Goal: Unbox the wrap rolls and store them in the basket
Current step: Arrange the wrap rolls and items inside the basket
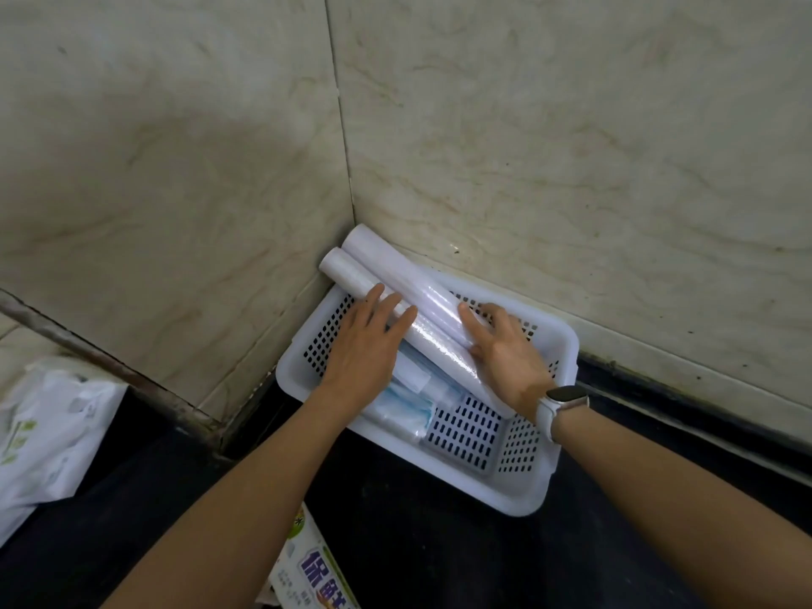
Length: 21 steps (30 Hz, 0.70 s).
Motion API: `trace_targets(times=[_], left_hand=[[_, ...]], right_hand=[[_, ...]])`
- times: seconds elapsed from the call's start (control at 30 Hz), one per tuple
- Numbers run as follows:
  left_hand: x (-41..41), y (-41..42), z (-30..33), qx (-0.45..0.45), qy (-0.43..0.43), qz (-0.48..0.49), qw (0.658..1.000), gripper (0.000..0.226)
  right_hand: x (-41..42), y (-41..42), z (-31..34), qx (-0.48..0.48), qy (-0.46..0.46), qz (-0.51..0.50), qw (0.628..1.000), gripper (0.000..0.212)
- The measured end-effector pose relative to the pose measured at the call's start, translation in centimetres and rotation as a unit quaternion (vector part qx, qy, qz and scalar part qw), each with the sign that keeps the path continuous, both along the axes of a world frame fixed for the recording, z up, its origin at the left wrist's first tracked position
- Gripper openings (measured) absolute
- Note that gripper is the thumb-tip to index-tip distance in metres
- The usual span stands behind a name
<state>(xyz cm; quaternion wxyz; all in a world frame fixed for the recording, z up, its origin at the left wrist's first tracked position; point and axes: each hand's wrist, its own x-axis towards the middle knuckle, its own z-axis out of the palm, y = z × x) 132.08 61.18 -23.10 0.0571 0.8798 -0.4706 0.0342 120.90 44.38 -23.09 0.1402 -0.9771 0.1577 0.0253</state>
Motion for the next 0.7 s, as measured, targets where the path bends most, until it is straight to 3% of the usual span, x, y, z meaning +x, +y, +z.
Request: trace_targets(times=[0.1, 0.23, 0.3, 0.4, 0.43, 0.5, 0.57, 0.63, 0.7], left_hand=[[-0.1, -0.1, 0.4, -0.005, -0.002, -0.005, 1.000, 0.051], [0.1, 0.3, 0.1, -0.015, 0.029, -0.012, 0.999, 0.053], [-0.3, 1.0, 0.4, -0.057, 0.045, -0.012, 0.997, 0.049], [-1.2, 2.5, 0.4, -0.132, 0.080, 0.021, 0.988, 0.038], [-1.7, 2.9, 0.4, -0.103, 0.117, 0.024, 0.987, 0.041], [-2.2, 3.1, 0.3, 0.074, 0.202, 0.006, 0.977, 0.049], [-2.1, 2.7, 0.7, 0.244, 0.233, -0.023, 0.941, 0.050], [-1.8, 2.1, 1.2, 0.314, 0.263, -0.034, 0.912, 0.050], [-1.4, 1.9, 1.0, 0.294, 0.279, -0.017, 0.914, 0.046]], right_hand=[[-0.4, 0.4, 0.7, -0.016, -0.025, -0.004, 1.000, 0.052], [-2.0, 1.5, 1.3, -0.086, -0.075, 0.144, 0.983, 0.045], [-3.0, 1.6, 1.0, -0.092, -0.049, 0.179, 0.978, 0.046], [-3.4, 1.2, 0.4, -0.031, -0.001, 0.136, 0.990, 0.052], [-3.3, 1.1, 0.3, -0.019, -0.006, 0.121, 0.992, 0.051], [-3.0, 1.1, 0.3, -0.027, -0.014, 0.104, 0.994, 0.048], [-2.6, 1.4, 0.3, -0.040, -0.014, 0.090, 0.995, 0.046], [-2.4, 1.4, 0.1, -0.032, -0.020, 0.068, 0.997, 0.044], [-2.3, 1.4, 0.0, -0.026, -0.030, 0.061, 0.997, 0.044]])
